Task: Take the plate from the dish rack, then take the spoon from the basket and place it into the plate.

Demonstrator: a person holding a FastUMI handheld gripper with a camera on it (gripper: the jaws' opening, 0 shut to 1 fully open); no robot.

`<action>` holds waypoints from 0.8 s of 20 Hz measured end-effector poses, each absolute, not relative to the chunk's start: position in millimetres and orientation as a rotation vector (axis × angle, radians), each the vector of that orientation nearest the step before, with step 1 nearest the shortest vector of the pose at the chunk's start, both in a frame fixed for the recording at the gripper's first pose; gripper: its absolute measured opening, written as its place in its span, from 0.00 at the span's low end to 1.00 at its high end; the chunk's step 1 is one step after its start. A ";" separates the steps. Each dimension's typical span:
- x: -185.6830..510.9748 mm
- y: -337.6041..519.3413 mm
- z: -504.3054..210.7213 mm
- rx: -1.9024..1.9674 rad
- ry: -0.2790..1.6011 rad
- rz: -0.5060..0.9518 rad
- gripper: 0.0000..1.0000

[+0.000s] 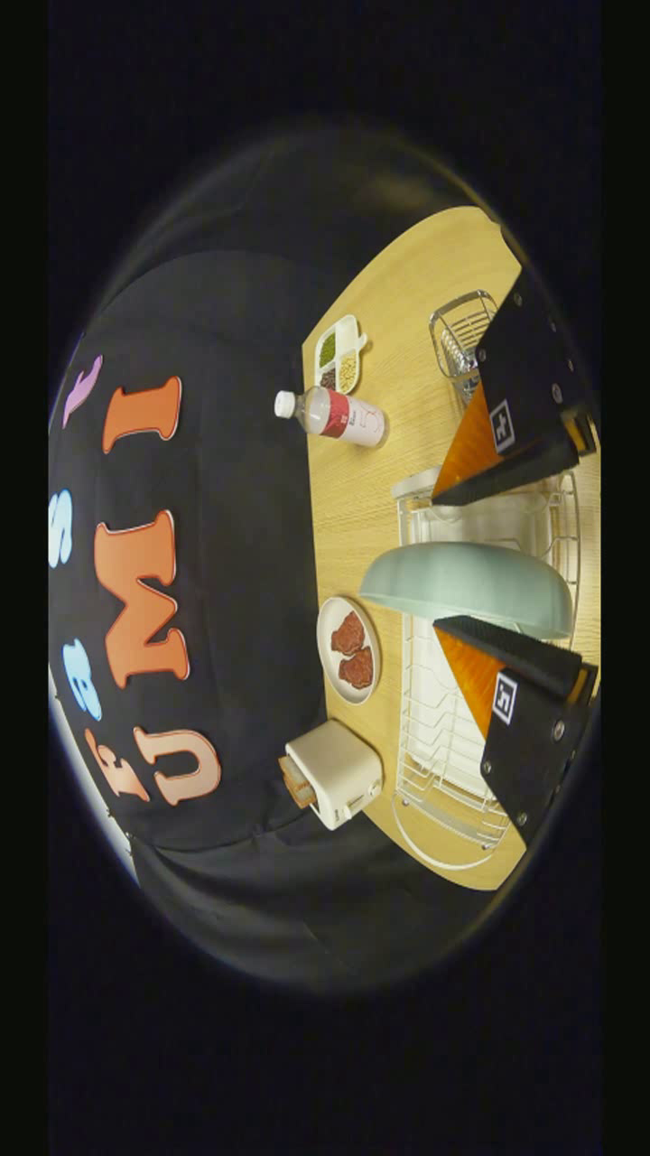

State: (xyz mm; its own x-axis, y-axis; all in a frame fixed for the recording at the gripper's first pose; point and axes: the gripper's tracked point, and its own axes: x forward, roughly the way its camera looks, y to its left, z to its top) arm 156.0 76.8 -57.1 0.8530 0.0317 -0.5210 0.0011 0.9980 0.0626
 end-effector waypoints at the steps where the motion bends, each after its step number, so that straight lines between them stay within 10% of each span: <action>1: 156.6 80.7 -63.0 0.066 0.573 0.023 0.61; 6: 144.8 70.9 -75.7 0.113 0.695 -0.133 0.32; 16: 143.3 70.4 -50.3 0.014 0.619 -0.275 0.27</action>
